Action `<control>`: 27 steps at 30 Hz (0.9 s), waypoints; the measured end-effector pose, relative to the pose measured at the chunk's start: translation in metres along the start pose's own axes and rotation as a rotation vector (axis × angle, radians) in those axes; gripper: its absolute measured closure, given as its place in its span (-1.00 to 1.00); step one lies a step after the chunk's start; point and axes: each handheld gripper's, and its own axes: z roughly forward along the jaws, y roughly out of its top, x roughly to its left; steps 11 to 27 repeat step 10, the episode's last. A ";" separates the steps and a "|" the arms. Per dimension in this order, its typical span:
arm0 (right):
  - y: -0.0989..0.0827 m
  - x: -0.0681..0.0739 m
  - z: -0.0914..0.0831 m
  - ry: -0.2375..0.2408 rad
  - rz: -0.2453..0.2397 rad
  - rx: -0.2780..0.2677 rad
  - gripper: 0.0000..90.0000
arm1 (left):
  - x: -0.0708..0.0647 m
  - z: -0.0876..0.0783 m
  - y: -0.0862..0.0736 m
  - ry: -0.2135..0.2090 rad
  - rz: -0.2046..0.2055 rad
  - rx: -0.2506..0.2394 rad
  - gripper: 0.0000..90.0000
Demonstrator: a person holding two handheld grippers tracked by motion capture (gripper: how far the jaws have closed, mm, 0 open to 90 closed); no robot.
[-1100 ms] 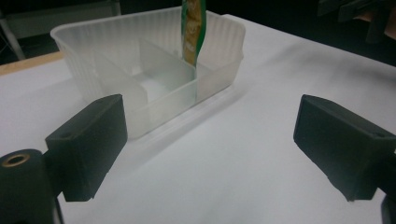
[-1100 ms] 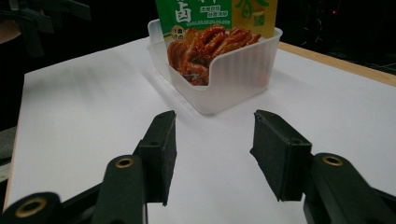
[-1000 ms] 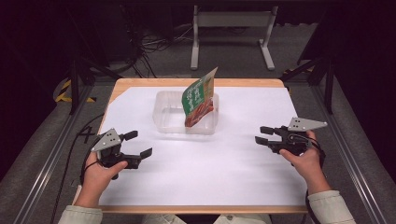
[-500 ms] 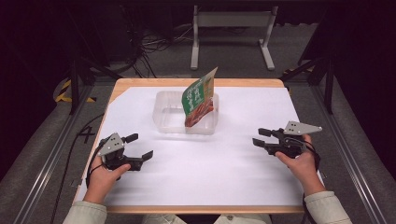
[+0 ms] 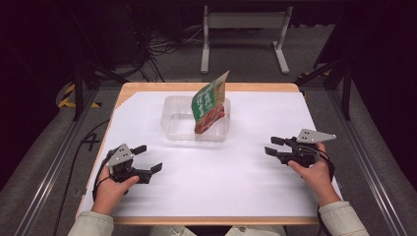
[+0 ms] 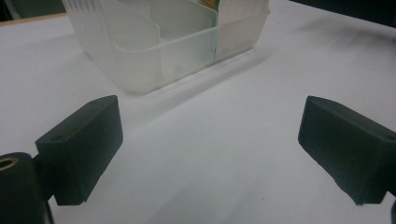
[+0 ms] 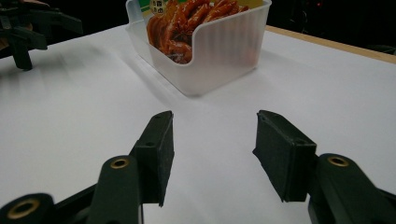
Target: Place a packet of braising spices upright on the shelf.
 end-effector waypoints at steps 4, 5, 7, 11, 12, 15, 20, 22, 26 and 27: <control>0.000 0.000 0.000 0.006 0.007 -0.001 0.06 | -0.001 -0.001 0.002 -0.017 -0.033 -0.031 -0.85; 0.000 -0.001 0.000 0.006 0.006 0.000 0.06 | -0.001 -0.001 0.002 -0.017 -0.033 -0.031 -0.86; 0.000 -0.001 0.001 0.007 0.009 0.003 0.07 | 0.001 0.000 0.001 -0.017 -0.035 -0.033 -0.89; 0.000 0.000 0.001 0.008 0.009 0.003 0.07 | 0.002 0.002 0.000 -0.011 -0.036 -0.036 -0.90; 0.000 0.000 0.001 0.008 0.009 0.003 0.07 | 0.002 0.002 0.000 -0.011 -0.036 -0.036 -0.90; 0.000 0.000 0.001 0.008 0.009 0.003 0.07 | 0.002 0.002 0.000 -0.011 -0.036 -0.036 -0.90; 0.000 0.000 0.001 0.008 0.009 0.003 0.07 | 0.002 0.002 0.000 -0.011 -0.036 -0.036 -0.90; 0.000 0.000 0.001 0.008 0.009 0.003 0.07 | 0.002 0.002 0.000 -0.011 -0.036 -0.036 -0.90; 0.000 0.000 0.001 0.008 0.009 0.003 0.07 | 0.002 0.002 0.000 -0.011 -0.036 -0.036 -0.90; 0.000 0.000 0.001 0.008 0.009 0.003 0.07 | 0.002 0.002 0.000 -0.011 -0.036 -0.036 -0.90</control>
